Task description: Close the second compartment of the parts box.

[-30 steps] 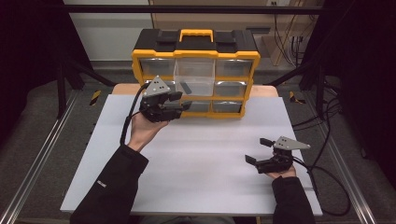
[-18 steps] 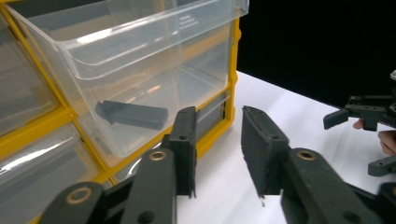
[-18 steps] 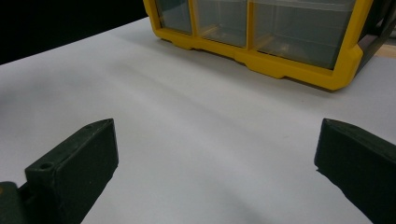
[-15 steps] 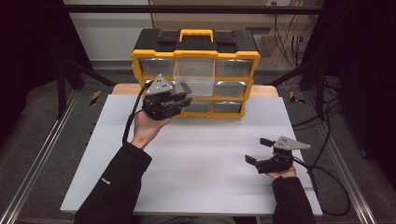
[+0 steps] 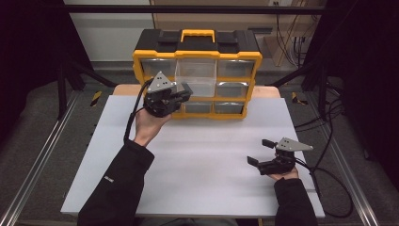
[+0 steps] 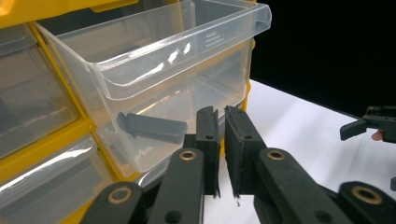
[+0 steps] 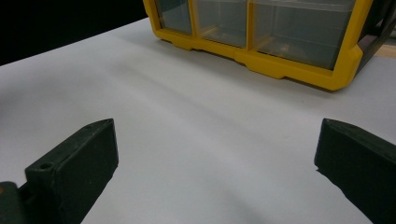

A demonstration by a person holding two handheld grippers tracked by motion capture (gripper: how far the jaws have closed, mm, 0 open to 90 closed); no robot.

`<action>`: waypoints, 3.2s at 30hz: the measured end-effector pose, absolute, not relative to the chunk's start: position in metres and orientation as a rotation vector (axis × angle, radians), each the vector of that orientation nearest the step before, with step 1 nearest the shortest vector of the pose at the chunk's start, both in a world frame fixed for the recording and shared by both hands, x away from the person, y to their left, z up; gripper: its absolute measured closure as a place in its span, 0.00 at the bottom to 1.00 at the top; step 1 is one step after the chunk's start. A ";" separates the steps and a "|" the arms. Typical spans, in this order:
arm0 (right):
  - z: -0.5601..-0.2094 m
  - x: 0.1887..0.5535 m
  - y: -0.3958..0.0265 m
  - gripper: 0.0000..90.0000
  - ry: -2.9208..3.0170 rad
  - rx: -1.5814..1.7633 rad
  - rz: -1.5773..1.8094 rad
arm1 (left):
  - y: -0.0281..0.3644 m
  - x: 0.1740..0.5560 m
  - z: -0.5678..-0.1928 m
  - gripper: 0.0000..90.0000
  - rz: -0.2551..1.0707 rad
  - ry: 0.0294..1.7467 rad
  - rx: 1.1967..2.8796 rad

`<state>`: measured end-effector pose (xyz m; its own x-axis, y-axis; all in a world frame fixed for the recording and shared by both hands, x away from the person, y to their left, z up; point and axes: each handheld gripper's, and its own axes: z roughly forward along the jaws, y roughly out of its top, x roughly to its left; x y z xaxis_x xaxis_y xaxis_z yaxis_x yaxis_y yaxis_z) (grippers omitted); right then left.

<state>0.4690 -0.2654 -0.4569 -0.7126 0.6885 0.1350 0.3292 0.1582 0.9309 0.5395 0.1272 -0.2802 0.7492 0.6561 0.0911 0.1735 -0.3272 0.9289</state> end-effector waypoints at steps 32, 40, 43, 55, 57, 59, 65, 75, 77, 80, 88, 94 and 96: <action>-0.457 0.469 -0.266 0.00 2.120 0.981 1.571 | 0.116 0.554 -0.286 0.99 0.616 0.628 1.865; -0.457 0.469 -0.266 0.00 2.120 0.982 1.570 | 0.118 0.559 -0.285 0.99 0.623 0.641 1.860; -0.457 0.469 -0.266 0.00 2.120 0.981 1.570 | 0.117 0.559 -0.286 0.99 0.621 0.634 1.862; -0.456 0.469 -0.266 0.00 2.119 0.982 1.571 | 0.113 0.562 -0.285 0.99 0.640 0.625 1.867; -0.456 0.469 -0.266 0.00 2.118 0.982 1.573 | 0.112 0.563 -0.285 0.99 0.641 0.624 1.865; -0.456 0.469 -0.266 0.00 2.116 0.981 1.573 | 0.113 0.564 -0.285 0.99 0.652 0.623 1.862; -0.456 0.469 -0.266 0.00 2.117 0.983 1.573 | 0.112 0.567 -0.284 0.99 0.653 0.624 1.865; -0.457 0.469 -0.266 0.00 2.120 0.981 1.571 | 0.112 0.573 -0.285 0.99 0.660 0.628 1.861; -0.457 0.469 -0.266 0.00 2.121 0.981 1.571 | 0.112 0.574 -0.284 0.99 0.666 0.625 1.866; -0.457 0.469 -0.266 0.00 2.120 0.981 1.572 | 0.111 0.575 -0.284 0.99 0.670 0.626 1.865; -0.457 0.469 -0.266 0.00 2.119 0.980 1.570 | 0.111 0.580 -0.283 0.99 0.669 0.636 1.864; -0.457 0.469 -0.266 0.00 2.119 0.982 1.571 | 0.111 0.583 -0.283 0.99 0.667 0.636 1.865; -0.457 0.469 -0.266 0.00 2.120 0.982 1.569 | 0.110 0.584 -0.283 0.99 0.672 0.637 1.862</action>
